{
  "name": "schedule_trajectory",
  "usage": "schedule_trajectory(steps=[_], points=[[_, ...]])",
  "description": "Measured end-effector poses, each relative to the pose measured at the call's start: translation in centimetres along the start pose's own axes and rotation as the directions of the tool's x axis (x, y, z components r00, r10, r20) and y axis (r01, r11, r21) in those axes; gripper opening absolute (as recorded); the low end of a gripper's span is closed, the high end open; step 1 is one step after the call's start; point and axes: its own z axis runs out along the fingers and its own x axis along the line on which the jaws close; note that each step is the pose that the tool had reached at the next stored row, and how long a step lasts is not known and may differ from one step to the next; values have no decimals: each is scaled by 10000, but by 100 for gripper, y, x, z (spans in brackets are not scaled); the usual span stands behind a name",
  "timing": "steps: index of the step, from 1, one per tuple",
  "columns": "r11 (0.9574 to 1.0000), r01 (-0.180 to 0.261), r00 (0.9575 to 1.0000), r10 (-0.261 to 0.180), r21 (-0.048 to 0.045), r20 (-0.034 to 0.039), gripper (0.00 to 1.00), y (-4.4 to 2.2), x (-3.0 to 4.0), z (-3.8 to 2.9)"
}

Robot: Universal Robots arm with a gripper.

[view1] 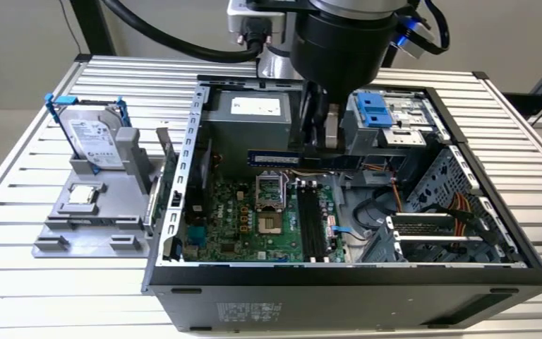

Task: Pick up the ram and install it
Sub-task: 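Pick up the ram and move it above insertion slot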

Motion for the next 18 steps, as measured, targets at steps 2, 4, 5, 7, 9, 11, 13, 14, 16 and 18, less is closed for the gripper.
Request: schedule_trajectory(steps=[2,4,5,7,9,11,13,14,16,18], points=[[10000,-27,10000,27,0,0,0,-37,-2,0],[10000,-91,10000,91,0,-1,0,-69,-4,-1],[9999,-137,9999,137,0,-1,0,-82,-5,-1],[9997,-226,9997,226,0,0,0,-108,-6,-1],[9995,-305,9995,305,1,1,0,-136,-8,-1],[9993,-382,9993,382,1,1,0,-165,-9,-1],[9990,-451,9990,451,1,2,0,-199,-12,-1],[9988,-482,9988,482,1,2,0,-214,-13,-2],[9985,-556,9985,556,1,2,0,-246,-15,-2],[9981,-624,9981,624,1,3,0,-278,-17,-2]])
